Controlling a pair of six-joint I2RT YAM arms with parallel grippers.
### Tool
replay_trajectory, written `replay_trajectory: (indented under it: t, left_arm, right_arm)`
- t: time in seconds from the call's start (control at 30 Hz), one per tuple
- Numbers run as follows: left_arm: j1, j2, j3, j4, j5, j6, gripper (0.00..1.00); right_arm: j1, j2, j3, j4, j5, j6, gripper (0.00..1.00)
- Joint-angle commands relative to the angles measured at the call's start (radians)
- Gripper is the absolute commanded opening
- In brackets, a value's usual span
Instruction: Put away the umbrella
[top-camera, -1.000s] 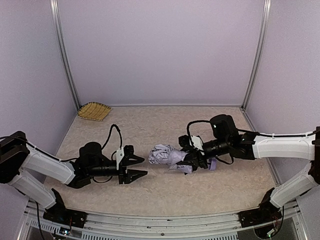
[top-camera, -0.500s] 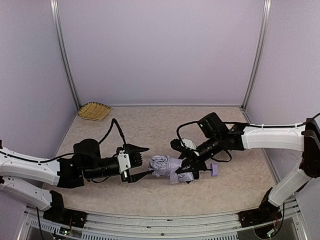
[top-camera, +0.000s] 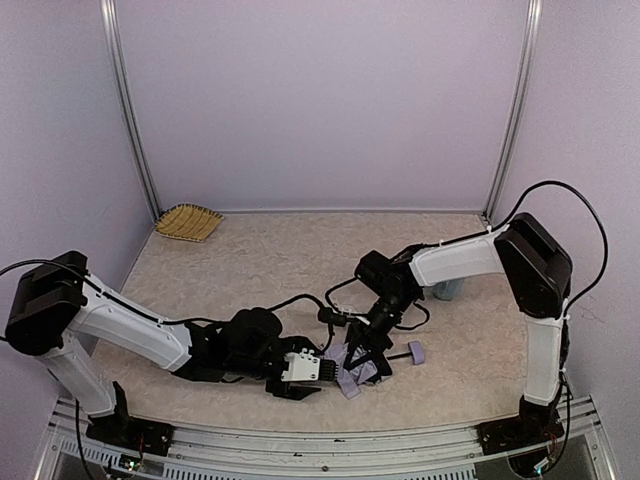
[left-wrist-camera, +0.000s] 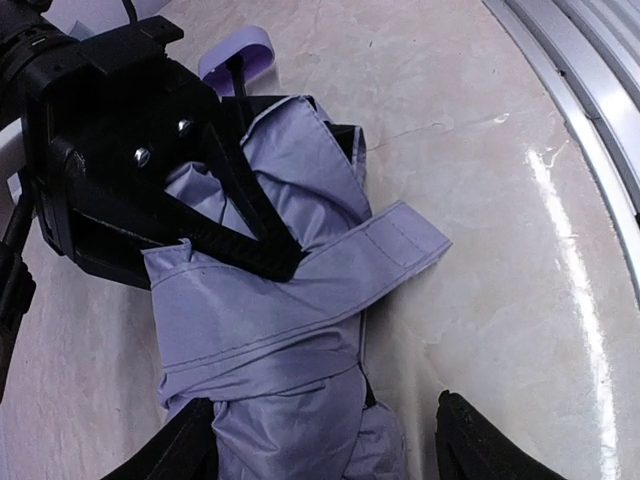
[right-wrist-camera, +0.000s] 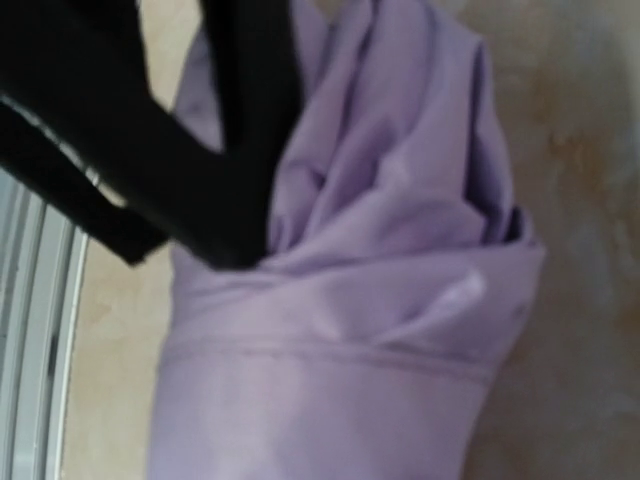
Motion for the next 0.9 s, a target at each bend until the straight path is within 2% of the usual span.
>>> replay_trajectory:
  t: [0.0, 0.1, 0.27, 0.43, 0.63, 0.73, 0.87]
  left_arm:
    - [0.018, 0.041, 0.032, 0.069, -0.048, 0.036, 0.72]
    - [0.015, 0.008, 0.024, 0.071, -0.049, 0.055, 0.72]
    - [0.025, -0.095, 0.018, 0.043, 0.058, 0.060, 0.75]
    - [0.099, 0.042, 0.069, 0.041, 0.082, 0.059, 0.76]
    - [0.105, 0.156, 0.123, -0.006, 0.129, 0.045, 0.76]
    - [0.105, 0.181, 0.144, -0.061, 0.155, 0.019, 0.71]
    - [0.105, 0.189, 0.135, -0.111, 0.149, -0.029, 0.56]
  right_arm:
    - [-0.008, 0.078, 0.071, -0.079, -0.011, -0.078, 0.00]
    - [-0.011, 0.111, 0.093, -0.106, 0.008, -0.094, 0.00]
    - [-0.018, 0.116, 0.096, -0.104, 0.007, -0.095, 0.00]
    - [-0.018, 0.138, 0.130, -0.113, 0.023, -0.095, 0.00]
    - [-0.020, 0.160, 0.159, -0.117, 0.038, -0.095, 0.00]
    - [-0.029, 0.150, 0.159, -0.073, 0.058, -0.060, 0.00]
    - [-0.065, 0.107, 0.142, 0.046, 0.106, 0.026, 0.07]
